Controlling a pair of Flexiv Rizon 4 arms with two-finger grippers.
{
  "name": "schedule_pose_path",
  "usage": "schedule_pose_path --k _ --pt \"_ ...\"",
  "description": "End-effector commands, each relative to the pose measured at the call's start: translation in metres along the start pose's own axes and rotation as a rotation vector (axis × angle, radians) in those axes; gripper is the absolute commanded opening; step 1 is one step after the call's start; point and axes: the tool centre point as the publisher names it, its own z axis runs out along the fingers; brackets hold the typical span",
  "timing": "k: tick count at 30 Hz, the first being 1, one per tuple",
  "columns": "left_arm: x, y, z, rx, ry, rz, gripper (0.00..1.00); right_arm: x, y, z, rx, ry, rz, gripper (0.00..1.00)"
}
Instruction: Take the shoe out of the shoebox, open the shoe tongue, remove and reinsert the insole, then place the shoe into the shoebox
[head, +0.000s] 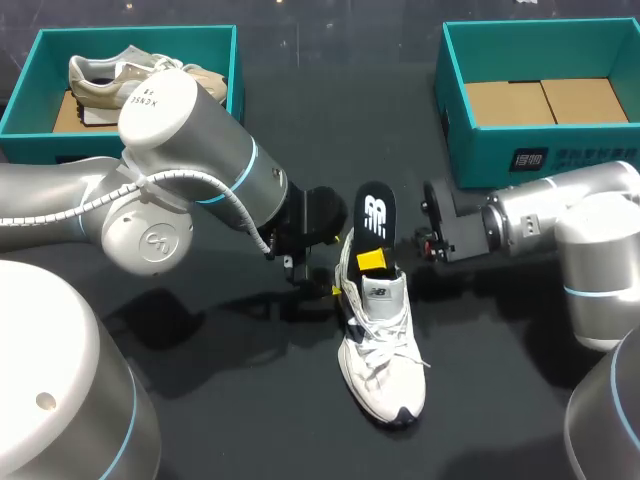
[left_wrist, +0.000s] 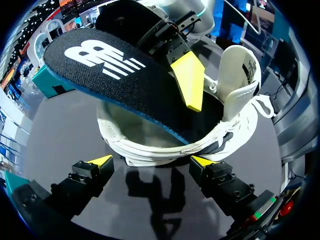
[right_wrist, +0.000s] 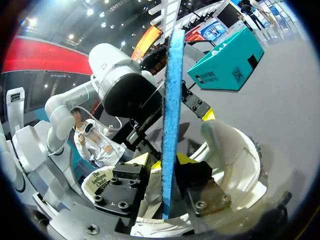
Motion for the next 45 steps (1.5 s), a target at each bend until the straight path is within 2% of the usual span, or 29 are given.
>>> schedule_pose_path --k 1,9,17,19,20,21,26,40,45 --pt "0.0 0.001 0.0 0.002 0.001 0.001 1.0 -0.001 0.011 0.0 0.02 0.0 -0.007 0.29" --pt "0.0 0.001 0.0 0.002 0.001 0.001 1.0 -0.004 0.025 -0.003 0.032 -0.003 -0.033 0.29" --pt "0.0 0.001 0.0 0.002 0.001 0.001 1.0 -0.007 0.024 -0.009 0.024 -0.007 -0.021 0.29" --pt "0.0 0.001 0.0 0.002 0.001 0.001 1.0 -0.007 0.024 -0.01 0.022 -0.009 -0.019 0.25" --pt "0.0 0.001 0.0 0.002 0.001 0.001 1.0 -0.007 0.024 -0.01 0.022 -0.009 -0.018 0.15" --pt "0.0 0.001 0.0 0.002 0.001 0.001 1.0 -0.007 0.024 -0.01 0.024 -0.009 -0.016 0.0" --pt "0.0 0.001 0.0 0.002 0.001 0.001 1.0 -0.01 0.018 -0.005 0.036 -0.003 0.011 0.0" --pt "0.0 0.001 0.0 0.002 0.001 0.001 1.0 -0.003 -0.018 0.004 0.02 -0.004 0.11 0.0" --pt "0.0 0.001 0.0 0.002 0.001 0.001 1.0 -0.001 -0.021 0.005 0.028 -0.003 0.121 0.0"
